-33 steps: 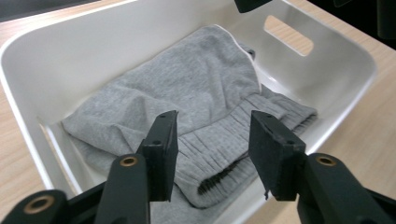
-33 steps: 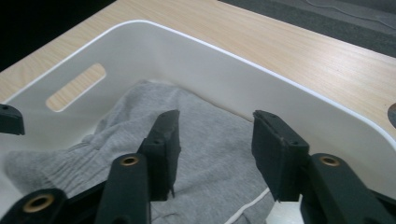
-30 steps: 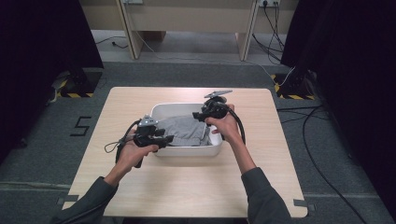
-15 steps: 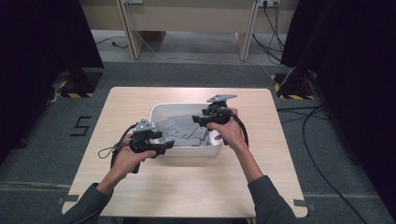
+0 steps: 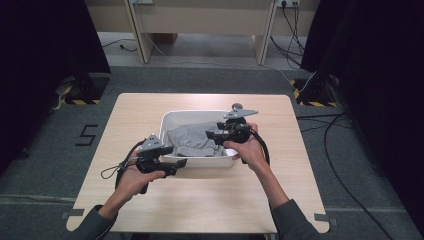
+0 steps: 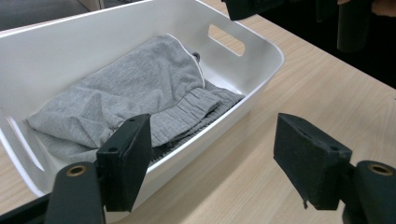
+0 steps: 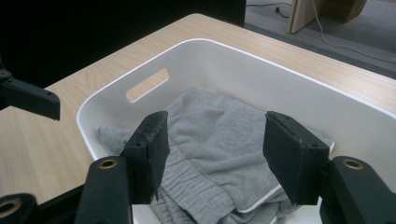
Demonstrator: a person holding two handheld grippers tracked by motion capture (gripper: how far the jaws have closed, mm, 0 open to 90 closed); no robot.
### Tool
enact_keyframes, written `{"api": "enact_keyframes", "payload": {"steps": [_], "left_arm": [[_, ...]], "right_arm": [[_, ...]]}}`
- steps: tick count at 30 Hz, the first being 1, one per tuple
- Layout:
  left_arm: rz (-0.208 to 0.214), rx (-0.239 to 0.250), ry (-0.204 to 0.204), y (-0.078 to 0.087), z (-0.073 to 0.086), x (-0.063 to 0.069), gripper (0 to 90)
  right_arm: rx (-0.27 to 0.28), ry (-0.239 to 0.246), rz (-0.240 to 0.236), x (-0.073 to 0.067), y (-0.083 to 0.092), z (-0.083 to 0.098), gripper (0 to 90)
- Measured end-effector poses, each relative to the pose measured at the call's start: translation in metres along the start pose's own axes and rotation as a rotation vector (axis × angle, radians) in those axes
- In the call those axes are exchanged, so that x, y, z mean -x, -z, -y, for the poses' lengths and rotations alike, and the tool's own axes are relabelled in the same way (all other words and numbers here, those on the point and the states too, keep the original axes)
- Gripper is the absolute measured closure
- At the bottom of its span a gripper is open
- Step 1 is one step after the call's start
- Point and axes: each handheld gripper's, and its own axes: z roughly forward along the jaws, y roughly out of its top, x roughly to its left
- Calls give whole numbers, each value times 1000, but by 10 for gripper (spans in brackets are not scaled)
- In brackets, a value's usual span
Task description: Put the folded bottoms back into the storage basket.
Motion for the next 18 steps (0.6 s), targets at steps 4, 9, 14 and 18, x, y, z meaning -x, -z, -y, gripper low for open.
{"api": "enact_keyframes", "payload": {"steps": [4, 9, 14, 18], "left_arm": [[4, 7, 2, 3, 3, 4, 254], [6, 16, -10, 8, 9, 10, 221], [23, 20, -20, 13, 16, 17, 219], [31, 26, -17, 17, 20, 20, 218]], "right_arm": [[7, 4, -2, -4, 4, 5, 414], [22, 8, -7, -10, 12, 14, 409], [45, 17, -9, -17, 23, 24, 406], [55, 23, -21, -21, 31, 31, 405]]}}
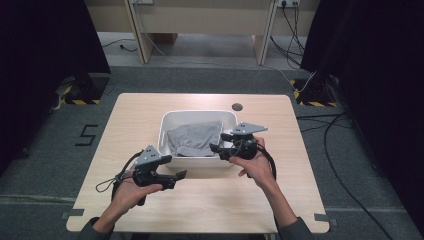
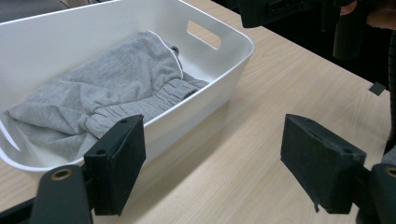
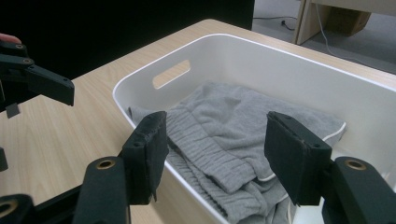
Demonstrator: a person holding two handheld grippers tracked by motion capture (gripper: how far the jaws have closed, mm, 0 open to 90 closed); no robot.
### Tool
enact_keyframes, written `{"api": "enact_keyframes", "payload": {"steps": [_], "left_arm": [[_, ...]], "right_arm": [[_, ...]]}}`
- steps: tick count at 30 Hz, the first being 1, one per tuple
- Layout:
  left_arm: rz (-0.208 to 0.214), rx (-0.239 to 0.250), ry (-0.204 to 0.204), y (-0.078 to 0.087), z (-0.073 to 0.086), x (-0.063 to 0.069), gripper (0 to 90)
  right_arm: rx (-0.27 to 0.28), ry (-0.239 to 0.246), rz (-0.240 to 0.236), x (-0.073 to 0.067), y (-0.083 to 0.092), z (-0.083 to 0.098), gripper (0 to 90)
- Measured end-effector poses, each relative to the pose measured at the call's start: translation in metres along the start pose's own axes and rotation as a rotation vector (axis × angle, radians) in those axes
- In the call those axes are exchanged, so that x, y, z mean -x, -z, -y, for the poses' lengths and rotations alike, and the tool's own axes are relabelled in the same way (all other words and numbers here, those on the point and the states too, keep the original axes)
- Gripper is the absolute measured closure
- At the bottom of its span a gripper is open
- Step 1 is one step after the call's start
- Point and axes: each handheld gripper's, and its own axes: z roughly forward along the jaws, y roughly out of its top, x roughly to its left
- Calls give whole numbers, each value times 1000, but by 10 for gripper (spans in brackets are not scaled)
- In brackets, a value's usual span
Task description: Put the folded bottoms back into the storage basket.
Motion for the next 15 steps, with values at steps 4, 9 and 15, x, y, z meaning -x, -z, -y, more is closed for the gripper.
{"api": "enact_keyframes", "payload": {"steps": [4, 9, 15], "left_arm": [[4, 5, 1, 2, 3, 3, 218], [2, 6, -3, 6, 8, 6, 218], [3, 17, -7, 9, 14, 9, 218]], "right_arm": [[4, 13, 6, -3, 7, 6, 405], [12, 10, 9, -7, 15, 14, 405], [22, 33, 20, -14, 20, 22, 405]]}}
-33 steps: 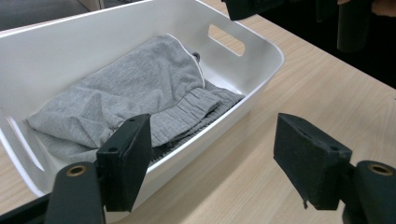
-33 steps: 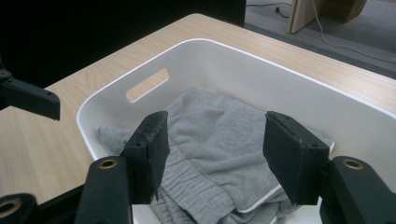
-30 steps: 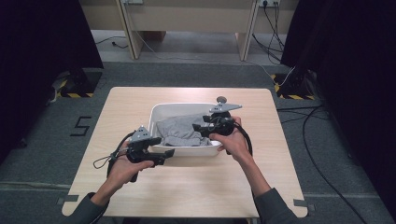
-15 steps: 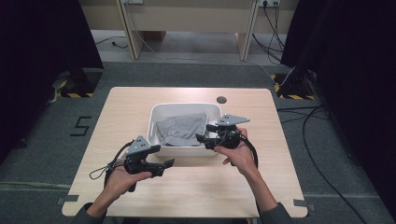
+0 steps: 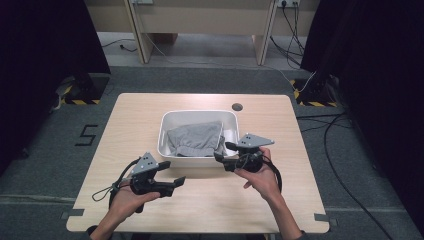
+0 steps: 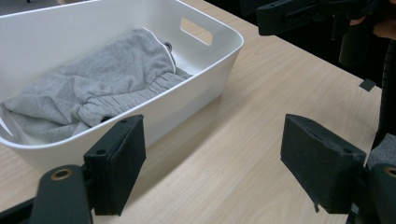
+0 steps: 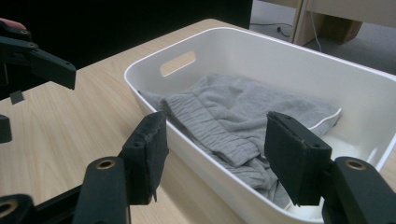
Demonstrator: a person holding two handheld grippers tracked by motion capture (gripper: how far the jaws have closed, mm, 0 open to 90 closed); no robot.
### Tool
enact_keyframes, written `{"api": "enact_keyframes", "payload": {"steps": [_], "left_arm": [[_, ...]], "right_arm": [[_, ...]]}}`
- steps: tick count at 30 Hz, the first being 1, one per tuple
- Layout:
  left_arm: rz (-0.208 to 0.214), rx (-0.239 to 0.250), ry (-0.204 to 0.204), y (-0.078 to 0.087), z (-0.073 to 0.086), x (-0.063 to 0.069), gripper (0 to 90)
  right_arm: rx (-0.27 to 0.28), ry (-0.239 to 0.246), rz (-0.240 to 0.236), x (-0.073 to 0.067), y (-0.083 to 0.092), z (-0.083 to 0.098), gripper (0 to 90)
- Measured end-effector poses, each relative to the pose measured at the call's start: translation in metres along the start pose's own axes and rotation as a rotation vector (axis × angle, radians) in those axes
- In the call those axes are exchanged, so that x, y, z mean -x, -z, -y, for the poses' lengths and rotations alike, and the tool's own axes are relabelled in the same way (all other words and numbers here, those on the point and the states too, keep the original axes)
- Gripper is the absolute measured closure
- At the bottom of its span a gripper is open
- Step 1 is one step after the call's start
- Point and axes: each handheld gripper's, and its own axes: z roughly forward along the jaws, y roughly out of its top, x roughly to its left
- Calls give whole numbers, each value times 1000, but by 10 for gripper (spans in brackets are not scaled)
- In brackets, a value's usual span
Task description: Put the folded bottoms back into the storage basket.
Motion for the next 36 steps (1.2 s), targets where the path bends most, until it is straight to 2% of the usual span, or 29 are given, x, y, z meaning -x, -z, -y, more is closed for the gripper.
{"api": "enact_keyframes", "payload": {"steps": [10, 12, 16, 28, 36], "left_arm": [[-6, -3, 15, 0, 15, -1, 215], [-3, -2, 15, 1, 18, 0, 213], [-3, -11, 10, 3, 25, 1, 208], [0, -40, 16, 0, 44, 1, 204], [-4, -66, 22, -1, 61, 0, 204]], "right_arm": [[10, 19, -7, -12, 5, 18, 403], [-8, 27, -7, -14, 6, 20, 401], [-9, 28, -11, -17, 8, 25, 399], [-18, 21, -20, -21, 15, 38, 400], [-35, 7, -21, -22, 22, 57, 397]]}}
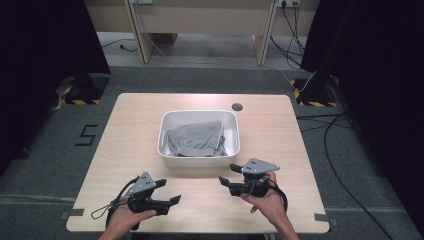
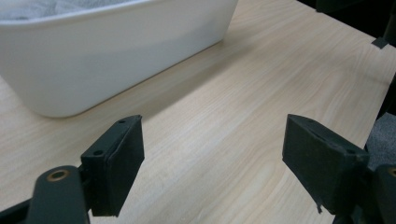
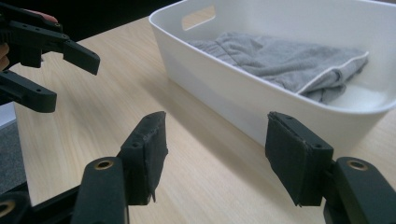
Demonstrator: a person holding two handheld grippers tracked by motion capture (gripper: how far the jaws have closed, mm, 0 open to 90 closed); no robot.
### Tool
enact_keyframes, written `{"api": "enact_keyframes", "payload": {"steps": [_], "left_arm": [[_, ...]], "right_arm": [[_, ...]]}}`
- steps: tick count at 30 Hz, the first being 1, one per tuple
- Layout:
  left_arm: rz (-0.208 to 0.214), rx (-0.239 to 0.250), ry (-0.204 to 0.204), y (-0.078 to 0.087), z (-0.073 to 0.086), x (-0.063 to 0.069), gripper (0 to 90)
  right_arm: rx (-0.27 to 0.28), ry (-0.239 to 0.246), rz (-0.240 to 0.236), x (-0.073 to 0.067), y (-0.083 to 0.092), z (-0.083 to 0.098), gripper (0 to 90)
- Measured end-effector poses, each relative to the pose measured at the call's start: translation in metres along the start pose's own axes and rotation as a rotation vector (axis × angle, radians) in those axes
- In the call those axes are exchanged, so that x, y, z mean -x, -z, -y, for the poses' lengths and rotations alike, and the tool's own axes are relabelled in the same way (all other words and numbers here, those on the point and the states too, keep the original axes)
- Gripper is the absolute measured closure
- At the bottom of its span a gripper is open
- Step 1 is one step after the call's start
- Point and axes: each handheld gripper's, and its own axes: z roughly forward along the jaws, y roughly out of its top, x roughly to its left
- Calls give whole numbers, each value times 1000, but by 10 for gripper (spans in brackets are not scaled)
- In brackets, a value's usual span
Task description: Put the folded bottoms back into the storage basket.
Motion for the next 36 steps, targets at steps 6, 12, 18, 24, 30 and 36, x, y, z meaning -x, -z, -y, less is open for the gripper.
{"api": "enact_keyframes", "payload": {"steps": [6, 12, 18, 24, 30, 36], "left_arm": [[-14, -7, -2, -2, 8, -3, 204], [-16, -13, -3, -3, 16, -4, 204], [-13, -26, 7, -5, 25, -6, 201], [-9, -50, 21, -8, 35, -9, 193], [-23, -72, 5, -9, 42, -9, 187], [-28, -87, 3, -9, 48, -8, 187]], "right_arm": [[-6, -28, 10, 3, 7, 13, 388], [-2, -52, -27, 5, 8, 23, 334], [-14, -61, -38, 2, 4, 33, 267], [-40, -78, -34, -1, 0, 43, 226], [-70, -79, -12, -3, -2, 55, 215], [-89, -70, 12, -5, 1, 64, 219]]}}
